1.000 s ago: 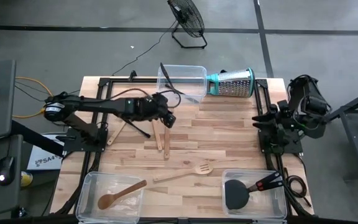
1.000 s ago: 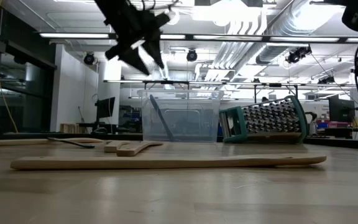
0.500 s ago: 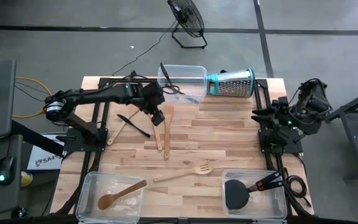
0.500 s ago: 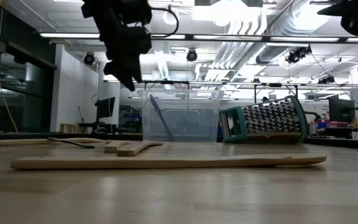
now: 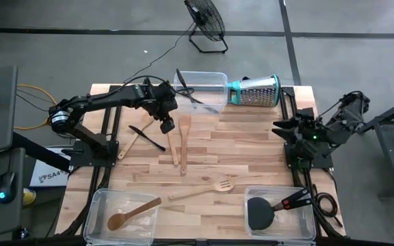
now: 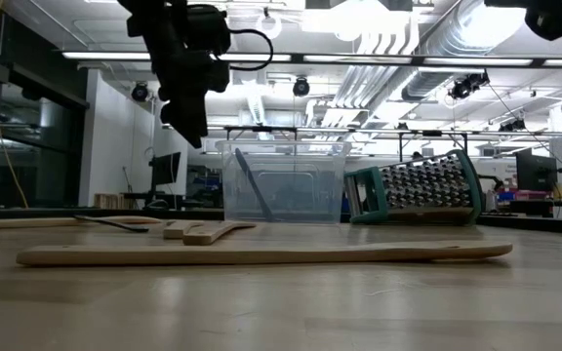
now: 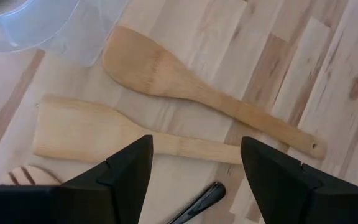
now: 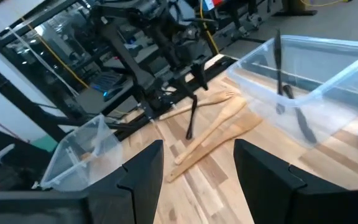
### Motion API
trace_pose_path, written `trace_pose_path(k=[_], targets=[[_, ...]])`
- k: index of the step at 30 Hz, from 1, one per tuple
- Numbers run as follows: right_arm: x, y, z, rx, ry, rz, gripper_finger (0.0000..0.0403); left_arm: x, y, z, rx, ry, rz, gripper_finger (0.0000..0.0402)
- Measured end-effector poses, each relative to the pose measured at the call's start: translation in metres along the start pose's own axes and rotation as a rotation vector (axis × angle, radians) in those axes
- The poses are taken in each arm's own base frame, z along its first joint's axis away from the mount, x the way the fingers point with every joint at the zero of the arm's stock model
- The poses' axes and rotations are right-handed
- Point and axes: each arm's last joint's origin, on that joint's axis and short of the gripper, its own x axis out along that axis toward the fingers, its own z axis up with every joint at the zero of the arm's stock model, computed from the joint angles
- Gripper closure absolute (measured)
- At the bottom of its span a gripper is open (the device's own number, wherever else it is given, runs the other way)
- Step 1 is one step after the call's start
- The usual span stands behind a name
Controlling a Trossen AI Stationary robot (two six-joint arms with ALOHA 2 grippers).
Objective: Pick & Place Kitchen Items
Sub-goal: Put the black table knife into the top transparent bin
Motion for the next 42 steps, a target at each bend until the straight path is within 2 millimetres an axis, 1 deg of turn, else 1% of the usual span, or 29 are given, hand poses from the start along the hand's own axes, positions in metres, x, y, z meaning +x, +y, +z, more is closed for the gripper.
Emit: trace_pose_path(k=[7,12,17,22,26,30,33,37,42], targets=[[0.023,0.025,0.001,-0.024,-0.008,0.043,0.0215,0.000,0.000,0.001,0.042,-0.006,-0.003,0.0160],[0.041,0.032,0.002,-0.037,-0.004,0.036,0.0215,0.000,-0.001,0.000,0.079,0.000,-0.026,0.0160],[0.064,0.030,0.001,-0.025,0.061,0.024,0.0215,0.000,-0.001,-0.006,0.134,0.056,-0.029,0.0160],[0.089,0.027,0.005,-0.018,0.115,0.062,0.0215,-0.001,-0.001,-0.015,0.178,0.147,-0.036,0.0160],[0.109,0.021,0.007,-0.038,0.156,0.076,0.0215,-0.002,-0.001,-0.022,0.229,0.220,-0.048,0.0160],[0.123,0.012,0.007,-0.028,0.220,0.083,0.0215,-0.004,-0.001,-0.029,0.303,0.291,-0.069,0.0160],[0.131,0.005,0.008,-0.037,0.252,0.081,0.0215,-0.005,-0.001,-0.031,0.367,0.315,-0.074,0.0160],[0.137,-0.001,0.010,-0.053,0.261,0.068,0.0215,-0.006,-0.001,-0.035,0.487,0.353,-0.101,0.0160],[0.138,-0.005,0.011,-0.076,0.256,0.058,0.0215,0.006,0.003,-0.049,0.563,0.416,-0.109,0.0160]])
